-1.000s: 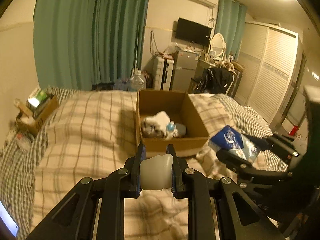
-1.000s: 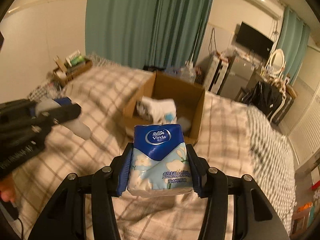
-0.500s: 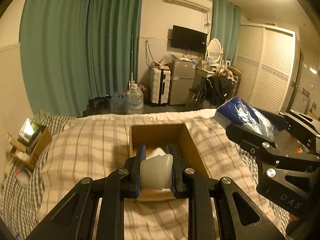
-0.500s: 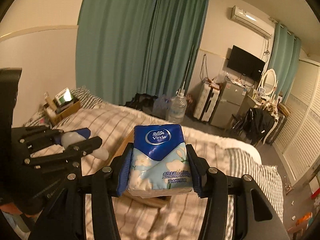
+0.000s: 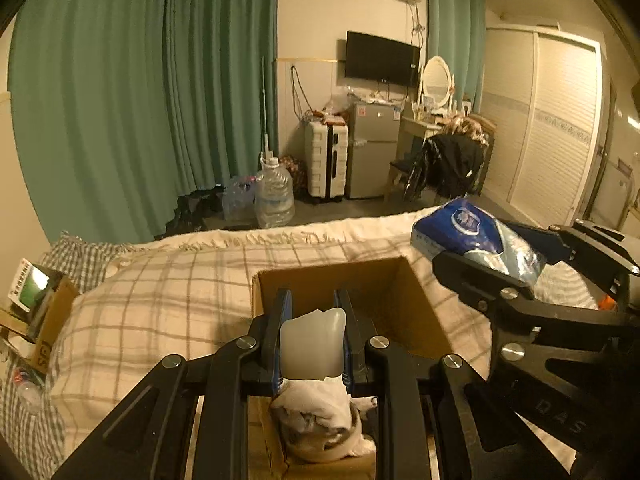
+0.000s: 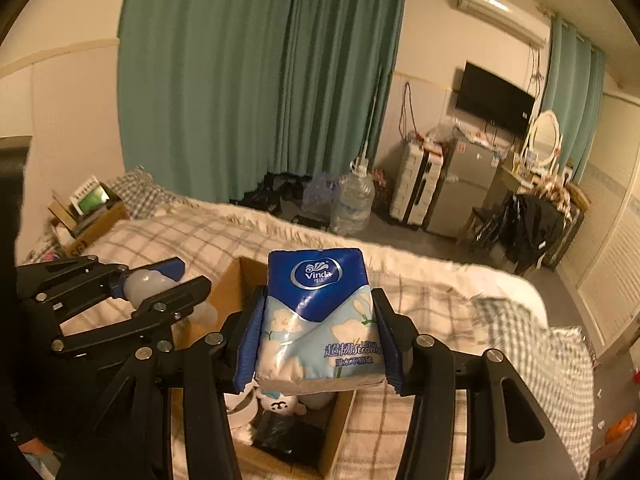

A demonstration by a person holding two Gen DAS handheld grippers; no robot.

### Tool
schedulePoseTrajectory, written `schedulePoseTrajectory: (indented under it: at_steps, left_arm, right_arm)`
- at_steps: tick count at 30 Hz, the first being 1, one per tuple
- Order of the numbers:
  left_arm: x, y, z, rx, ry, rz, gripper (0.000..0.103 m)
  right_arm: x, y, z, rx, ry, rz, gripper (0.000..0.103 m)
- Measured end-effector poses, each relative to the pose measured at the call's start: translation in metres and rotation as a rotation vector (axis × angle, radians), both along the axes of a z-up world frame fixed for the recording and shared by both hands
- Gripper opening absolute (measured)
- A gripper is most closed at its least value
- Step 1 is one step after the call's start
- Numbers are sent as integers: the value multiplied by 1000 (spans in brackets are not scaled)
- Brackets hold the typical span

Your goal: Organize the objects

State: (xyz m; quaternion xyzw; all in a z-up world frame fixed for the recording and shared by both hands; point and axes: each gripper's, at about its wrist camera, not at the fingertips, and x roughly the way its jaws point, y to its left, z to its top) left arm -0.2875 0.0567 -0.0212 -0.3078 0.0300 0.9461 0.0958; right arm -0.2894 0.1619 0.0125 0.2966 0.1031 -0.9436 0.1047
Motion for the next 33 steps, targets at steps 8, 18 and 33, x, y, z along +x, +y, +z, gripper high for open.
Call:
schedulePoseTrajectory:
  at_steps: [8, 18, 33]
  left_arm:
    - [-29, 7, -61, 6, -102, -4, 22]
    - [-27, 10, -62, 25, -129, 3, 61]
    - [63, -9, 46, 36, 18, 47, 103]
  right_arm:
    - [-41, 13, -68, -30, -105, -20, 49]
    - [-39, 30, -69, -108, -92, -55, 71]
    - [71, 45, 61, -118, 76, -128, 84]
